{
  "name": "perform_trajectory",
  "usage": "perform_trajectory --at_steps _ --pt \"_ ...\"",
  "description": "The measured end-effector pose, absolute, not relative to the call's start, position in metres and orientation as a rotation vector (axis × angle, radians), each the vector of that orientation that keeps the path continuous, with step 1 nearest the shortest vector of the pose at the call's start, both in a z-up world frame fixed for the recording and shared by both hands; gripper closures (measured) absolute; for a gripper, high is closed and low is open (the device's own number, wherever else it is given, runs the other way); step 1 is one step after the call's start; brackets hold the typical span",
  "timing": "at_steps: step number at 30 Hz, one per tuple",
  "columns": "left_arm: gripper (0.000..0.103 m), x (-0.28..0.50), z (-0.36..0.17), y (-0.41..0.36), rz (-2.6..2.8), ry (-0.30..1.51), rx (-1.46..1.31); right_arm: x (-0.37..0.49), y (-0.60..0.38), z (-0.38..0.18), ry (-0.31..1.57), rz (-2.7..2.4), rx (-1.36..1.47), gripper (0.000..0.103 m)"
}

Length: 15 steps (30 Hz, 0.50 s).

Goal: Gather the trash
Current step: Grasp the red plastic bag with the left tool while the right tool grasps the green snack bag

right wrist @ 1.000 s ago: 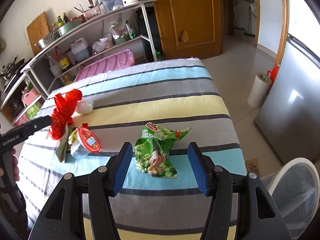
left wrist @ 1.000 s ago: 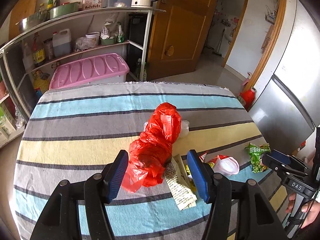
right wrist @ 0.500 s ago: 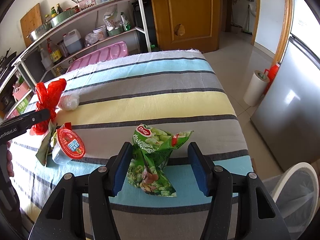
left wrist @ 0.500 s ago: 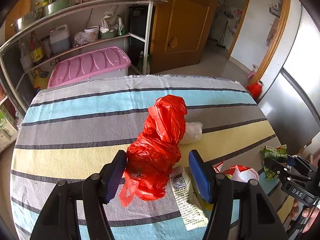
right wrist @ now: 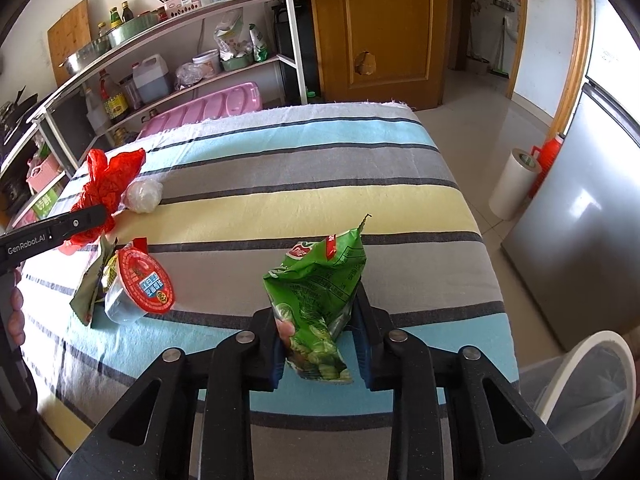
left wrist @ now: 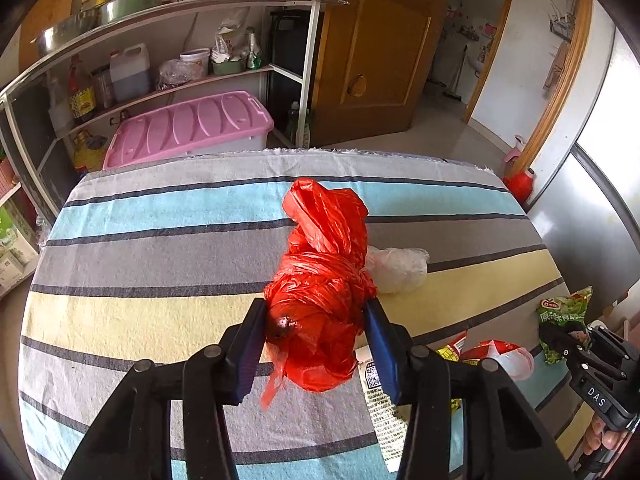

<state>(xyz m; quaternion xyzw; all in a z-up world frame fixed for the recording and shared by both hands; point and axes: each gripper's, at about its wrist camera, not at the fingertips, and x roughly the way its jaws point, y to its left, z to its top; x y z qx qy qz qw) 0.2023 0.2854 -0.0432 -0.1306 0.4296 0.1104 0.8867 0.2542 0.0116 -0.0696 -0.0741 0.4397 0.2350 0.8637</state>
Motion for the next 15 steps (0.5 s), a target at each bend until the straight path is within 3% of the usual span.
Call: perform_trajectory --at_steps 15 --pt "0.056 0.187 -0.026 0.276 0.230 0.840 -0.261 0.243 0.003 -0.062 0.884 0.512 -0.119 0.080"
